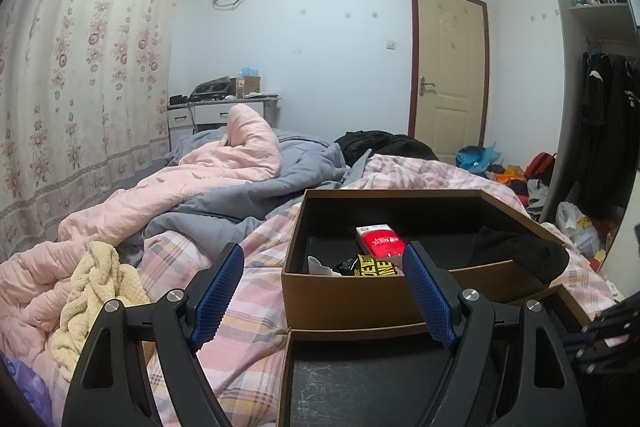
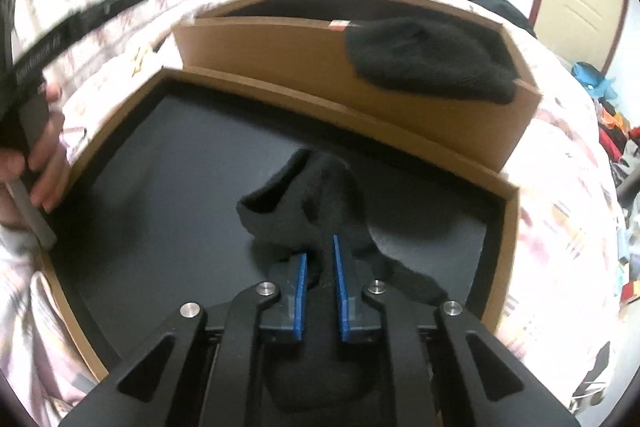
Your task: Organize soft objects
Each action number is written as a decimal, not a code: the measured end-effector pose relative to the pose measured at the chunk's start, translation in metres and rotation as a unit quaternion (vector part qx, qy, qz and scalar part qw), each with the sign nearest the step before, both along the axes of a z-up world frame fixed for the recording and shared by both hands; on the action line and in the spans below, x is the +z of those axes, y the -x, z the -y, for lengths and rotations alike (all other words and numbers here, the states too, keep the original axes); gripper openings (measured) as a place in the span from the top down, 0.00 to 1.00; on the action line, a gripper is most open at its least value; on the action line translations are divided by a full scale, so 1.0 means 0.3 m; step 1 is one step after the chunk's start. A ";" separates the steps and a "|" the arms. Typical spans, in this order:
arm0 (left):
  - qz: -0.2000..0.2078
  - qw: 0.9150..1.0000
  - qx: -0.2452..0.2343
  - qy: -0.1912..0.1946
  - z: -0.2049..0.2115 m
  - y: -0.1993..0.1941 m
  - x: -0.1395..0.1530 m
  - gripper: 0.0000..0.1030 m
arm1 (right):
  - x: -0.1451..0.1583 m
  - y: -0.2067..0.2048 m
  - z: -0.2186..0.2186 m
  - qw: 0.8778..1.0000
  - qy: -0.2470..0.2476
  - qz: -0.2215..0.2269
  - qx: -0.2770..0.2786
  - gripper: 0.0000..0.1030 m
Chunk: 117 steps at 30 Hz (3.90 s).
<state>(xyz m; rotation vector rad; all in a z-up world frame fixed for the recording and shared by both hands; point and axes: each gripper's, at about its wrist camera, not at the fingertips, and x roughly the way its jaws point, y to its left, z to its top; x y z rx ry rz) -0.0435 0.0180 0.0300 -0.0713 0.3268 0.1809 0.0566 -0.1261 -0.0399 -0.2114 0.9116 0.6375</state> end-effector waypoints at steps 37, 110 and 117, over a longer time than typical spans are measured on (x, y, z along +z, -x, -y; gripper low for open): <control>-0.006 1.000 -0.002 0.004 -0.020 -0.004 -0.013 0.23 | 0.441 -0.185 0.015 0.945 -0.226 0.221 -0.089 0.92; -0.048 0.999 0.011 -0.002 -0.010 -0.049 -0.049 0.23 | 0.033 -0.058 0.094 0.941 -0.209 0.244 -0.108 0.01; -0.048 0.999 0.011 -0.007 -0.008 -0.051 -0.054 0.23 | 0.032 -0.059 0.096 0.941 -0.210 0.241 -0.109 0.01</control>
